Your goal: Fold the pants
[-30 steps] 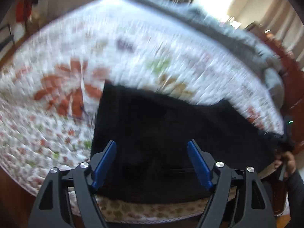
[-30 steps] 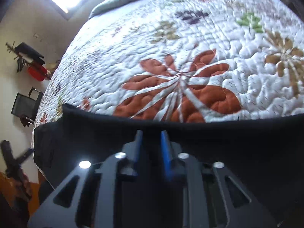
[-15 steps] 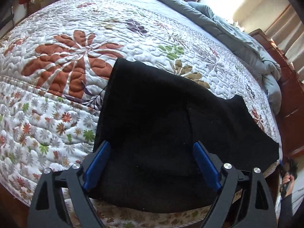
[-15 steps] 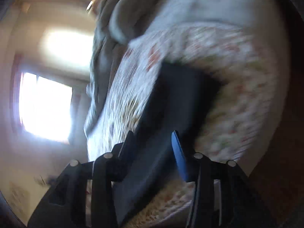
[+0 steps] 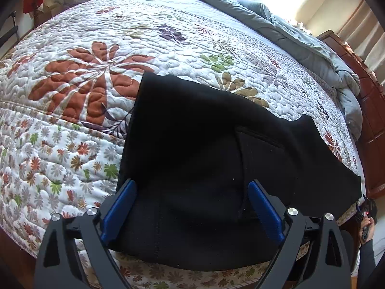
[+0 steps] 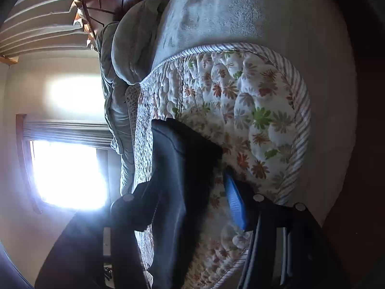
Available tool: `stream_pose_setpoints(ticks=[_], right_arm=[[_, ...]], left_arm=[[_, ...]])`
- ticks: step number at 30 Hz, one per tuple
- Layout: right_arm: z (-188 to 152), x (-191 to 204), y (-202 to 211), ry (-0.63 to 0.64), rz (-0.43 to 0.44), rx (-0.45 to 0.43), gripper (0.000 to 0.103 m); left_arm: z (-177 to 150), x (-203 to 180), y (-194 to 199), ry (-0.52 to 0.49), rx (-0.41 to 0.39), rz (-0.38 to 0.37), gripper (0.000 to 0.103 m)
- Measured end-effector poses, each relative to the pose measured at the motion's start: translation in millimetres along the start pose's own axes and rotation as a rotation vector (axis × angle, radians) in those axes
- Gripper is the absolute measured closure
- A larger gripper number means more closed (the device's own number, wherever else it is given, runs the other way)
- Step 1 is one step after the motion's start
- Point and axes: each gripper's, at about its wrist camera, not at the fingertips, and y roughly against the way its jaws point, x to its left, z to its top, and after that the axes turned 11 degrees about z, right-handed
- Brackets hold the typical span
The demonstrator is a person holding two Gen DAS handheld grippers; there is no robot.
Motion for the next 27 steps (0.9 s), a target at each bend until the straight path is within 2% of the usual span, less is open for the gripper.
stream_pose_setpoints(ticks=[7, 9, 11, 13, 15, 19, 25, 27], right_arm=[[7.3, 6.5, -11.5, 0.026, 0.018, 0.028, 0.052], [7.4, 18.1, -13.4, 0.043, 0.061, 0.04, 0.056], [5.6, 31.3, -11.4, 0.093, 0.124, 0.039, 0.057], [4.8, 30.0, -15.7, 0.117, 0.073, 0.058, 0.056], [4.4, 12.8, -20.7, 0.076, 0.032, 0.077, 0.056], [-1.2, 1.2, -22.9, 0.067, 0.04, 0.071, 0.059], [-0.3, 3.8, -31.4, 0.071, 0.048, 0.077, 0.058], [0.6, 4.4, -35.3, 0.076, 0.028, 0.083, 0.062]], left_arm=[[1.8, -2.1, -3.2, -0.009, 0.005, 0.007, 0.006], [2.0, -2.1, -3.3, -0.007, 0.005, 0.009, 0.006], [1.9, -1.7, -3.5, -0.005, 0.005, 0.01, 0.006], [2.1, -1.1, -4.2, -0.001, 0.004, 0.01, 0.006], [2.2, -1.3, -4.8, -0.002, 0.006, 0.01, 0.006], [1.8, -1.5, -4.3, -0.001, 0.005, 0.011, 0.005], [1.9, -1.3, -4.1, 0.0, 0.005, 0.01, 0.005], [1.8, -0.9, -4.2, 0.005, 0.004, 0.007, 0.005]])
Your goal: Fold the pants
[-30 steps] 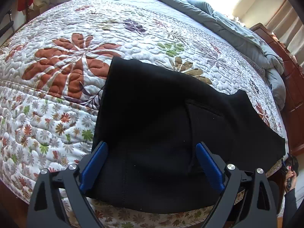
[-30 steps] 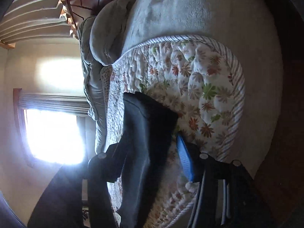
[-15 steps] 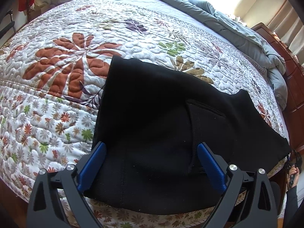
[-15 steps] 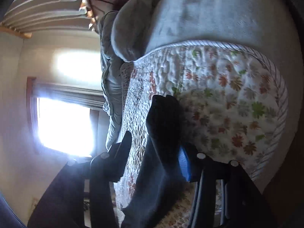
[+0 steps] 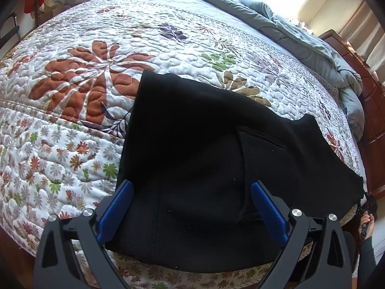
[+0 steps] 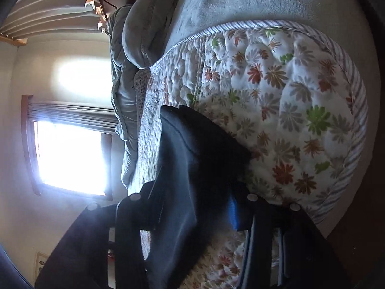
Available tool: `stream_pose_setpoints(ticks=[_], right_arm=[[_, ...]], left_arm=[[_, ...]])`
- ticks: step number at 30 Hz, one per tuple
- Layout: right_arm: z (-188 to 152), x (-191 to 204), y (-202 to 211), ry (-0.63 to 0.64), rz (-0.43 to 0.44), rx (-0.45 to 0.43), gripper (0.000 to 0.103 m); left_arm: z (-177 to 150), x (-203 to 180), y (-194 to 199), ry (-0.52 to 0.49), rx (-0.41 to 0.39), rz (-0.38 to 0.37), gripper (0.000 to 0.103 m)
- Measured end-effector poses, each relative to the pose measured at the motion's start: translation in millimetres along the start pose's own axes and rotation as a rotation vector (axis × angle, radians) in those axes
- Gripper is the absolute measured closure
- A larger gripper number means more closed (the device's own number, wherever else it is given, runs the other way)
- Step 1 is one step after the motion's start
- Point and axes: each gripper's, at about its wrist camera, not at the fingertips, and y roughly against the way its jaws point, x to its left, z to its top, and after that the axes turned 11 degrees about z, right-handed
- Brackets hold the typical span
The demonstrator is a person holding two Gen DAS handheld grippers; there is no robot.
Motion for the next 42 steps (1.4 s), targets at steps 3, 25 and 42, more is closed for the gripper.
stream_pose_setpoints(ticks=[3, 25, 42], right_arm=[[-0.5, -2.8, -1.1, -0.003, -0.01, 0.001, 0.068], [2.7, 33.5, -2.0, 0.064, -0.105, -0.01, 0.093], [-35.6, 143.5, 6.4, 0.343, -0.207, -0.017, 0.094]], left_arm=[[0.0, 0.4, 0.1, 0.002, -0.002, 0.0, 0.005], [-5.3, 12.9, 4.8, 0.065, -0.007, -0.032, 0.005], [-8.4, 12.2, 9.2, 0.08, -0.021, -0.035, 0.005]])
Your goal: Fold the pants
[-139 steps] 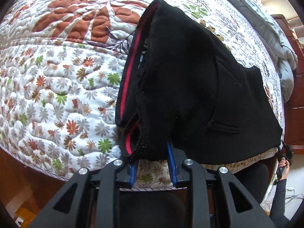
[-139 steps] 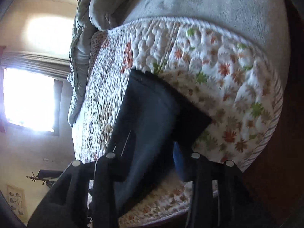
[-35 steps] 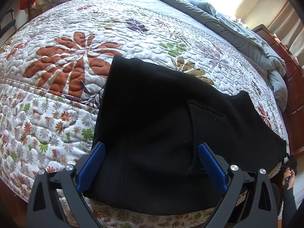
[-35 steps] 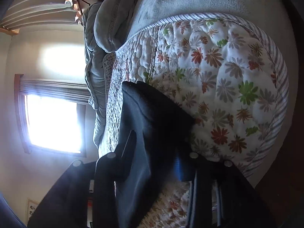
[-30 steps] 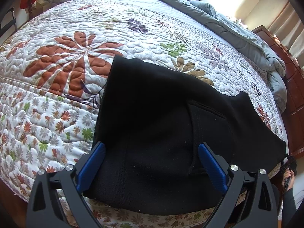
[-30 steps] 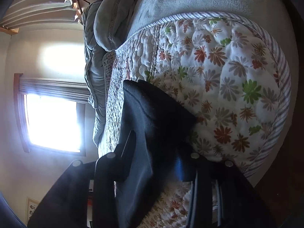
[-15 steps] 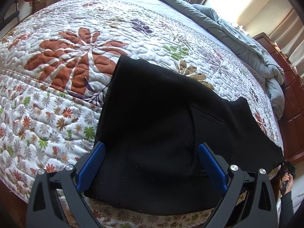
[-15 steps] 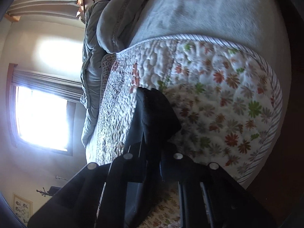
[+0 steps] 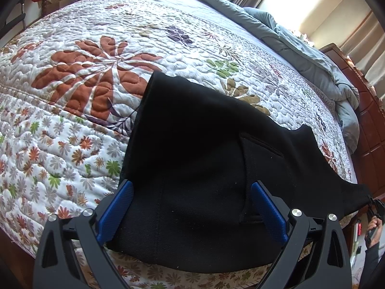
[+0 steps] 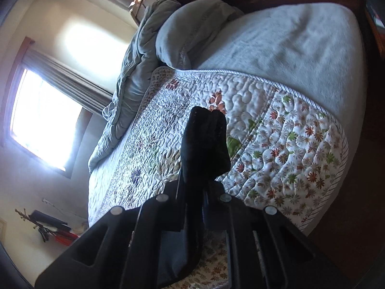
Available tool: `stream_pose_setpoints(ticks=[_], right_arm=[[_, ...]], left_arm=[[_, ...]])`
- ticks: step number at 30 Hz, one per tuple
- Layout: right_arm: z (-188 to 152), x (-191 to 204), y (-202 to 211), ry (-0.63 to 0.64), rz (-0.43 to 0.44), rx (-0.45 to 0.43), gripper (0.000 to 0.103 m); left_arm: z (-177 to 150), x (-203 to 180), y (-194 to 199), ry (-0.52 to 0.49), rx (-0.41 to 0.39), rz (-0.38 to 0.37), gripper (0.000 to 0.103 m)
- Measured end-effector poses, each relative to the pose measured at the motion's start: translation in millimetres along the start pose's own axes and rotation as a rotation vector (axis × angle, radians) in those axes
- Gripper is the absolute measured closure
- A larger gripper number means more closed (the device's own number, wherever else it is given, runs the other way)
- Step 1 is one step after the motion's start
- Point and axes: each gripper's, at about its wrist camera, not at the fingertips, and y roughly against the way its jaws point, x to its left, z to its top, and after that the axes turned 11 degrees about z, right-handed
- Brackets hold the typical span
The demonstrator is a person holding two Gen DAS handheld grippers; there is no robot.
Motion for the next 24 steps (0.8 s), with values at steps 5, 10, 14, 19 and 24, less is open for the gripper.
stream_pose_setpoints(ticks=[5, 10, 14, 19, 24], right_arm=[[-5.4, 34.3, 2.9, 0.07, -0.034, 0.007, 0.094], [-14.7, 65.4, 0.3, 0.167, -0.086, 0.015, 0.093], [-22.2, 85.5, -1.0, 0.207, -0.102, 0.012, 0.093], [-32.7, 115.6, 0.9, 0.275, -0.114, 0.016, 0.093], [-40.2, 137.1, 2.5, 0.319, -0.117, 0.018, 0.093]], left_arm=[[-1.0, 2.6, 2.0, 0.008, -0.005, -0.013, 0.005], [-1.4, 4.5, 2.9, 0.019, -0.009, -0.025, 0.005], [-2.4, 5.4, 4.4, 0.018, -0.012, -0.024, 0.005], [-4.3, 6.9, 6.9, 0.022, -0.015, -0.038, 0.005], [-7.5, 9.7, 10.7, 0.032, -0.021, -0.049, 0.005]])
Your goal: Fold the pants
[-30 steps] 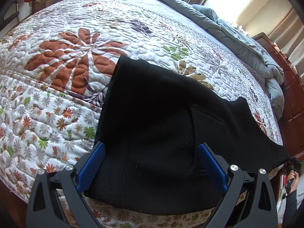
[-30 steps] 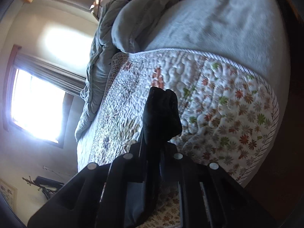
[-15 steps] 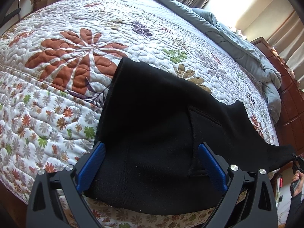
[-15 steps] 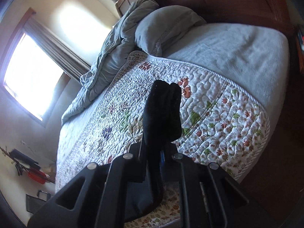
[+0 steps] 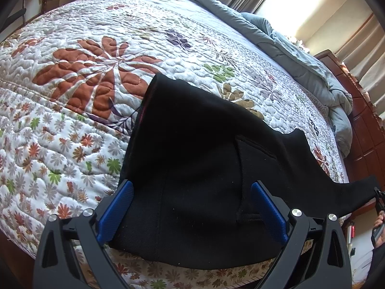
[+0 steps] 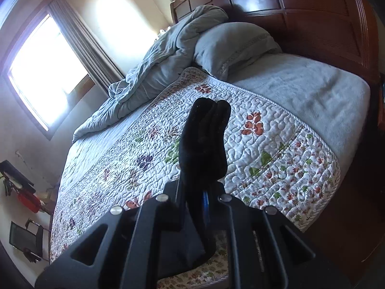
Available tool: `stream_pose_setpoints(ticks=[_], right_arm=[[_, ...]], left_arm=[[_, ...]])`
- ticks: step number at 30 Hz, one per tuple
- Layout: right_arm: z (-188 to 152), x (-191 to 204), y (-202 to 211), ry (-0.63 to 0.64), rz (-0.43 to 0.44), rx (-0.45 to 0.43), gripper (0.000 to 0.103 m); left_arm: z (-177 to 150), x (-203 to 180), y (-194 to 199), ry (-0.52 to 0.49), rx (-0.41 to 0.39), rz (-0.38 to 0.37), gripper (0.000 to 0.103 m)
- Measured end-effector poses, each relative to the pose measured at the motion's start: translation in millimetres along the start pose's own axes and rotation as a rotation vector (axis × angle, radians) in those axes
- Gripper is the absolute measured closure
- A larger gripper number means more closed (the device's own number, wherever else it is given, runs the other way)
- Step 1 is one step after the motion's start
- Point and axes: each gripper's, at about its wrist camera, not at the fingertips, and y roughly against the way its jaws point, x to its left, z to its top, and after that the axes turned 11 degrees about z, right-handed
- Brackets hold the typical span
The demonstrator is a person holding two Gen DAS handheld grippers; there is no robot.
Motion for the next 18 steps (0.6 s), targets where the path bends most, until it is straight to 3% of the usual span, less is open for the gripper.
stream_pose_setpoints(ticks=[18], right_arm=[[-6.9, 48.4, 11.5, 0.134, -0.03, -0.008, 0.093]], left_arm=[[-1.0, 1.4, 2.0, 0.016, -0.006, -0.007, 0.005]])
